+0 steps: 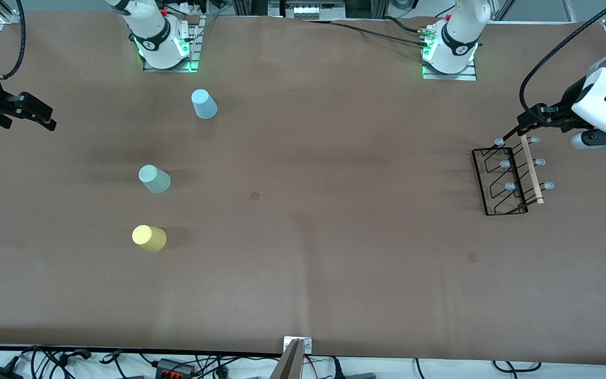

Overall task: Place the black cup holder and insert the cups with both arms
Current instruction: 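Grasp the black cup rack by its wooden pole with the left gripper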

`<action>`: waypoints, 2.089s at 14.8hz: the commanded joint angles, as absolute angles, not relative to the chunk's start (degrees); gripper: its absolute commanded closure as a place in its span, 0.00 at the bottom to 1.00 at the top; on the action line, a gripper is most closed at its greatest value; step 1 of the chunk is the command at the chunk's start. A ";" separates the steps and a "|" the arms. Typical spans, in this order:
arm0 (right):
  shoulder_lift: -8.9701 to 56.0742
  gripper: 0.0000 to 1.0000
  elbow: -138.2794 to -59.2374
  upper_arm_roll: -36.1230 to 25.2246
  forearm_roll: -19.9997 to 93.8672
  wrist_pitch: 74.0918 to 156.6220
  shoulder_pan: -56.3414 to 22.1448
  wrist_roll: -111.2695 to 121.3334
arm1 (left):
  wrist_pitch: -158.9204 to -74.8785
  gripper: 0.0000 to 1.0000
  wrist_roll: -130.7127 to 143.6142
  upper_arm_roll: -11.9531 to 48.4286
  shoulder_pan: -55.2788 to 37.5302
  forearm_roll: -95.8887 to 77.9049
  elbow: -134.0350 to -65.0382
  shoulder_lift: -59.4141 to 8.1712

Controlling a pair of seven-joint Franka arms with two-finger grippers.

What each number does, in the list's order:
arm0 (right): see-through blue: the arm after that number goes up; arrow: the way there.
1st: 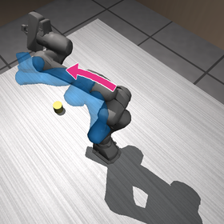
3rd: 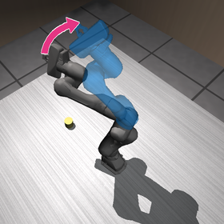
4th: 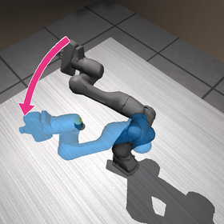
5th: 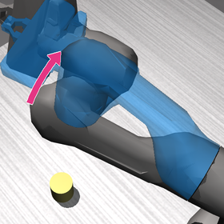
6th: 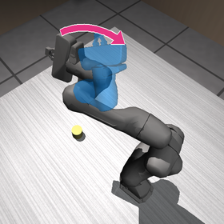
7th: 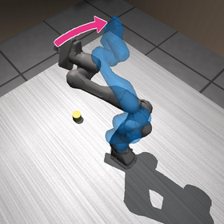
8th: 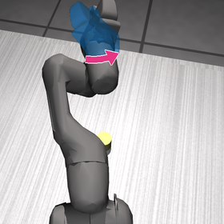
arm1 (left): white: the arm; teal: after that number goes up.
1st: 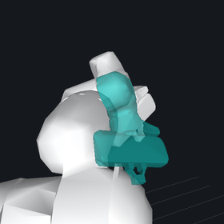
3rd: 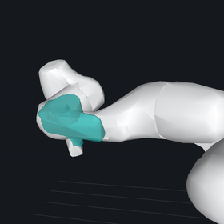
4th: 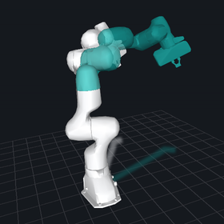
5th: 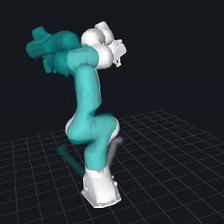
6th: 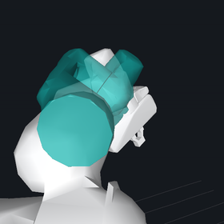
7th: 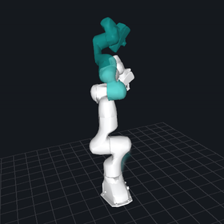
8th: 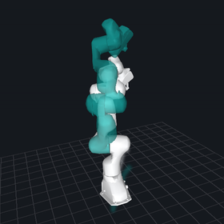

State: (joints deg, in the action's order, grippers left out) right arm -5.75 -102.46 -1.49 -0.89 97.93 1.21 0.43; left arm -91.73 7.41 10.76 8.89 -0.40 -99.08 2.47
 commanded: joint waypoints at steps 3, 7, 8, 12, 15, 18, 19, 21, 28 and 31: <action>-6.77 0.00 -102.13 -1.41 -0.97 97.29 1.05 0.97 | -90.97 0.00 6.07 10.63 9.14 -1.14 -98.79 2.64; -6.59 0.00 -102.13 -1.41 -0.97 97.21 0.97 0.97 | -91.31 0.00 6.06 10.63 9.14 -1.14 -98.79 2.46; -6.59 0.00 -102.13 -1.41 -0.97 97.21 0.79 1.05 | -91.41 0.00 6.06 10.63 9.05 -1.14 -98.96 1.59; -6.59 0.00 -102.13 -1.41 -0.97 97.12 0.79 0.97 | -99.90 0.00 4.58 10.63 11.24 -1.05 -105.61 1.40; -6.59 0.00 -102.04 -1.41 -0.97 97.21 0.79 0.97 | -107.11 0.00 -5.50 10.63 16.15 -0.70 -112.21 2.72; -6.50 0.00 -102.04 -1.41 -0.97 97.29 0.79 0.97 | -116.61 0.00 -9.84 10.72 17.84 -0.79 -119.34 2.64; -6.50 0.00 -102.04 -1.41 -0.97 97.38 0.79 0.97 | -117.24 0.00 -9.84 10.72 18.80 -0.79 -120.66 2.64; -6.50 0.00 -102.04 -1.41 -0.88 97.29 0.79 0.97 | -120.65 0.00 -9.93 10.72 19.86 -0.79 -124.52 2.64; -6.15 0.00 -102.04 -1.41 -0.88 97.21 0.79 0.97 | -124.10 0.00 -13.10 10.72 23.02 -0.88 -129.29 1.94; -6.06 0.00 -102.04 -1.41 -0.88 97.21 0.79 0.97 | -123.84 0.00 -12.31 10.72 23.73 -0.88 -129.55 1.06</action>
